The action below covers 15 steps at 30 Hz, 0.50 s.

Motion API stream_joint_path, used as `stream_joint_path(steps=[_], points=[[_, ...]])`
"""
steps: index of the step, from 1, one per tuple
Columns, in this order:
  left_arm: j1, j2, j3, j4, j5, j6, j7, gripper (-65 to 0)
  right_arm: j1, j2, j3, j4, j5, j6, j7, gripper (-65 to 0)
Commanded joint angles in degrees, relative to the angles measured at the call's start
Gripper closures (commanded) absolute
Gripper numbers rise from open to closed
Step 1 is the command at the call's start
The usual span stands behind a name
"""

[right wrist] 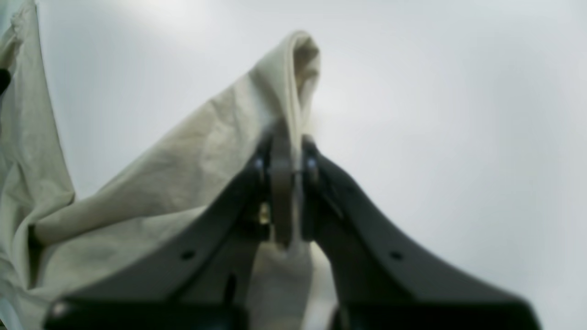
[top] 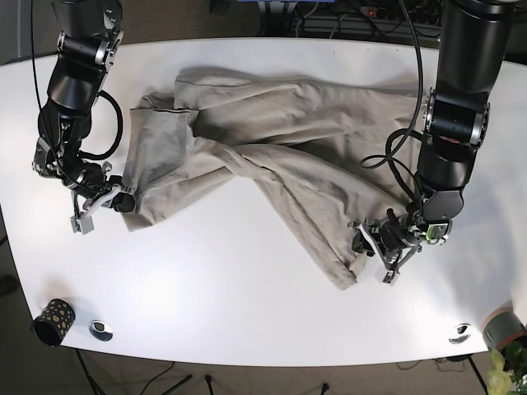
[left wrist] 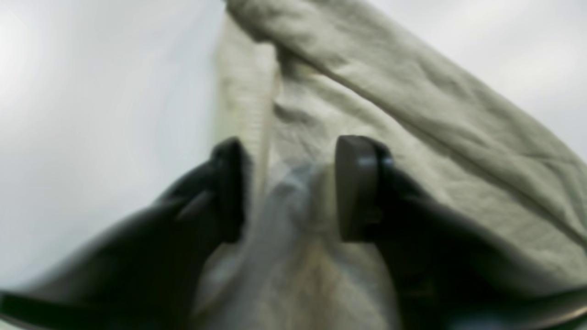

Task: Fold the T-shirt properly
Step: 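Slide the left gripper along the hem to grasp a corner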

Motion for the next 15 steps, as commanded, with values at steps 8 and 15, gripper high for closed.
stream_joint_path(steps=[8, 15], points=[[0.83, -0.23, -1.95, 0.69, 0.32, -0.97, 0.99, 0.0, 0.9, 1.36, 0.2, 1.41, 1.36, 0.67, 1.03, 0.0], [3.99, -2.52, -10.04, 4.47, 0.41, -1.15, 1.43, 0.0, -3.58, 1.19, 0.29, 9.76, 1.44, 0.23, -0.2, 0.0]])
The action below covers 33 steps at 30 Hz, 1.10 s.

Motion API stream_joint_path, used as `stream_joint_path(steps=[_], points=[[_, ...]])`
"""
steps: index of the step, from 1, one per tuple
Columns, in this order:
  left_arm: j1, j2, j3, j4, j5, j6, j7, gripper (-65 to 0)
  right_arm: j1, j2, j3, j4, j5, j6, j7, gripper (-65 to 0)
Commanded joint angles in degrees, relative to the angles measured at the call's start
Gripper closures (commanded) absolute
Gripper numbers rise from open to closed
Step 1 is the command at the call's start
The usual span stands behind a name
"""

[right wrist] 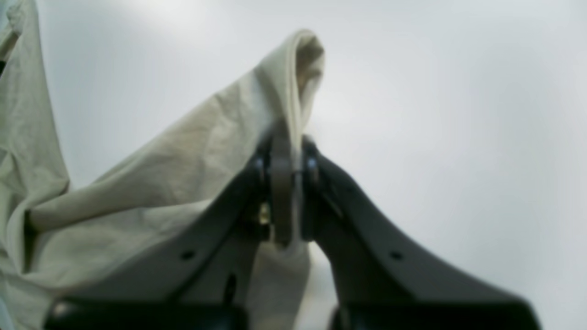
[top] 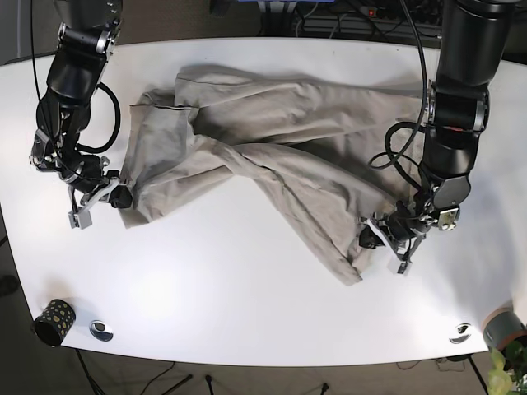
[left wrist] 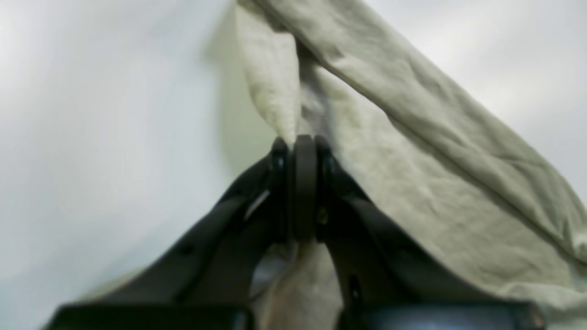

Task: Fold the T-shirt properly
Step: 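Slide the left gripper along the hem to grasp a corner, then lift the shirt with both grippers and swing it across the table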

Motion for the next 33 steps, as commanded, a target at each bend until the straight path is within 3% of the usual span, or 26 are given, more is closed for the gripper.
stream_joint_path(steps=[1, 9, 14, 28, 33], points=[[0.54, -0.92, -1.28, 4.31, 1.59, 0.64, 2.0, 0.0, 0.31, 1.06, 0.2, 3.78, 0.94, 0.34, -0.62, 0.0], [8.98, -3.12, -6.47, 27.08, 1.76, 1.35, 9.3, 0.0, -0.22, 1.06, 0.11, 11.25, 0.85, 0.26, -3.17, 0.0], [10.04, -3.39, -8.49, 36.31, 1.76, 5.66, 12.55, 0.0, 4.18, 1.67, -0.33, 10.99, 0.68, 0.26, -3.17, 0.0], [6.35, -3.56, -17.19, 50.2, 2.12, 6.36, 20.55, 0.0, 20.7, 5.1, -5.6, 10.9, 0.68, 0.26, -8.62, 0.0], [0.81, -3.3, -20.18, 52.14, 6.51, 6.36, 22.66, 0.0, 29.58, 7.65, -9.91, 10.81, 0.59, 0.17, -10.2, 0.0]])
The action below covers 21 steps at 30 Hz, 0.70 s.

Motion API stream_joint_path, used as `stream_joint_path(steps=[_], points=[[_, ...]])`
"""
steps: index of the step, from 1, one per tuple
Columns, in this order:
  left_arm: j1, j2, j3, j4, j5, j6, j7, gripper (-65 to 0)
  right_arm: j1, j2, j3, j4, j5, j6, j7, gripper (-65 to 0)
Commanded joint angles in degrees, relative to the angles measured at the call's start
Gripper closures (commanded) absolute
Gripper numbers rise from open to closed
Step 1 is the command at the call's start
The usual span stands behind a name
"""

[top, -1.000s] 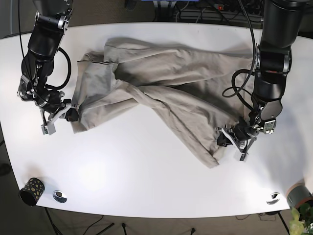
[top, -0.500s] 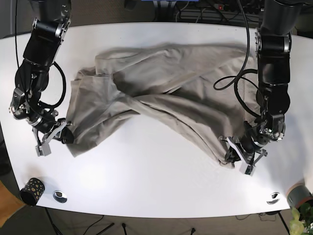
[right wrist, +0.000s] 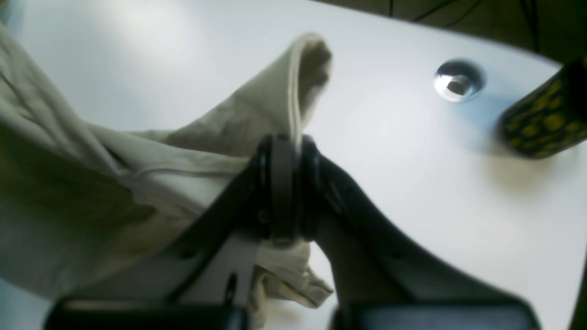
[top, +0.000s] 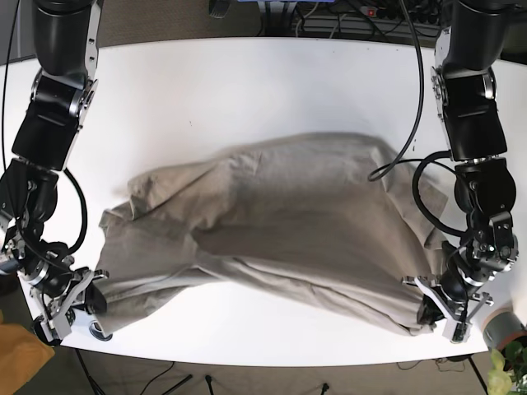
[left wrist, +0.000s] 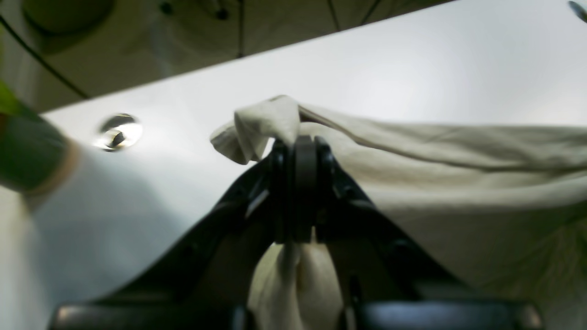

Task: Fold the T-shirt properly
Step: 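Lift the shirt with both grippers and swing it across the table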

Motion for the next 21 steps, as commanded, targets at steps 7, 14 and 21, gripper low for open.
stream_joint_path(steps=[7, 14, 21], points=[[-11.74, -1.71, -1.3, 3.76, -0.02, 0.19, 0.97, 0.0, 15.48, 3.18, -4.1, 1.15, 1.16, 0.19, -0.66, 0.0], [-20.62, -3.29, -1.3, 4.55, 0.07, 0.19, 0.97, 0.0, 28.32, 5.29, -10.69, 1.07, 1.42, 0.37, -3.56, 0.0], [-21.76, -5.14, -1.48, 5.51, -0.29, 0.19, 2.81, 0.0, 31.66, 5.37, -10.69, 1.59, 1.51, 0.72, -9.28, 0.0]])
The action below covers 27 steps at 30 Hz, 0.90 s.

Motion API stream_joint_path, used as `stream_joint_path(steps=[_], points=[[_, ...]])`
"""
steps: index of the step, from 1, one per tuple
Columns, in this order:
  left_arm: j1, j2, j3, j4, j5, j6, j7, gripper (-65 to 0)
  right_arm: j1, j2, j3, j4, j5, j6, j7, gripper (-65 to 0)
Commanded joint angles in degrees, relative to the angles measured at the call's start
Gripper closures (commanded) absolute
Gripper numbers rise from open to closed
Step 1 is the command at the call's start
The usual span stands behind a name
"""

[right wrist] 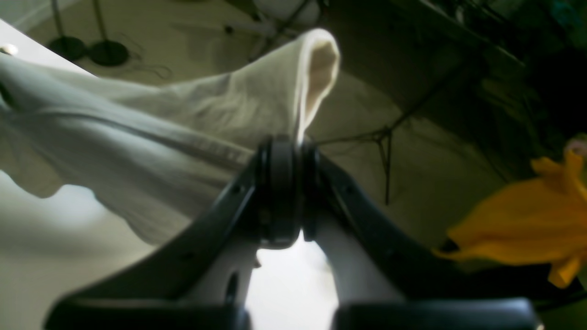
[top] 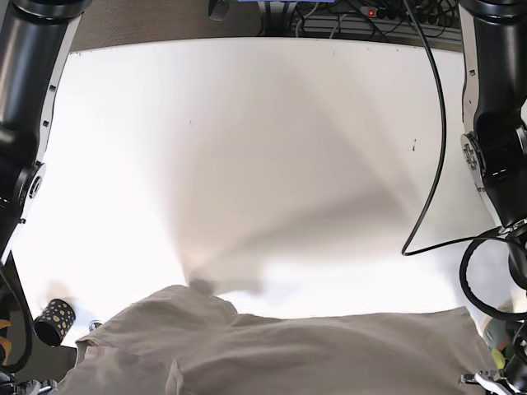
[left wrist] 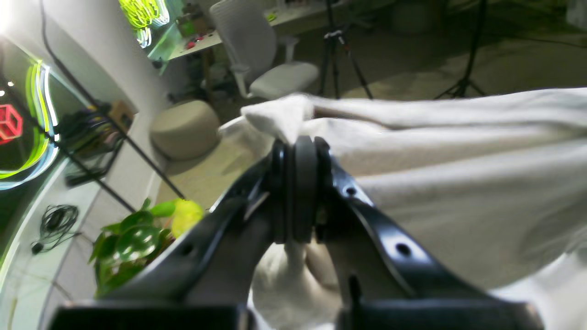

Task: Fold the T-shirt properly
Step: 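Lift the shirt with both grippers and swing it across the table, then lay the shirt flat, stretching it between both grippers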

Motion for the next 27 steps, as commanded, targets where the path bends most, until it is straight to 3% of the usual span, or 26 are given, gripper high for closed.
stream_joint_path(steps=[1, 4, 7, 15, 19, 27], points=[[-0.49, -0.61, -0.3, 1.84, -0.13, 0.46, -0.73, 0.0, 0.99, 0.83, 0.33, 0.74, 0.13, 0.02, -0.19, 0.0], [4.26, -0.52, -1.09, 4.22, -0.13, 0.37, -0.73, 0.0, -4.02, 2.33, 3.14, 0.83, 2.15, 0.02, -0.71, 0.0], [9.97, -0.35, -2.85, 6.68, -0.13, 0.28, -0.73, 0.0, -11.67, 2.5, 8.77, 0.83, 5.76, -0.07, -0.8, 0.0], [25.88, 0.09, -7.24, 11.87, -0.22, 0.19, -0.9, 0.0, -33.03, 2.15, 19.76, 6.01, 9.27, -0.07, -0.98, 0.0], [33.8, 2.2, -9.44, 15.65, -0.05, 0.19, -0.9, 0.0, -42.44, -0.05, 23.54, 7.33, 11.74, -0.07, -0.98, 0.0], [47.86, 2.55, -12.17, 18.46, -0.22, 0.11, -0.99, 0.0, -56.33, -1.89, 28.81, 12.61, 12.35, -0.07, -1.68, 0.0]])
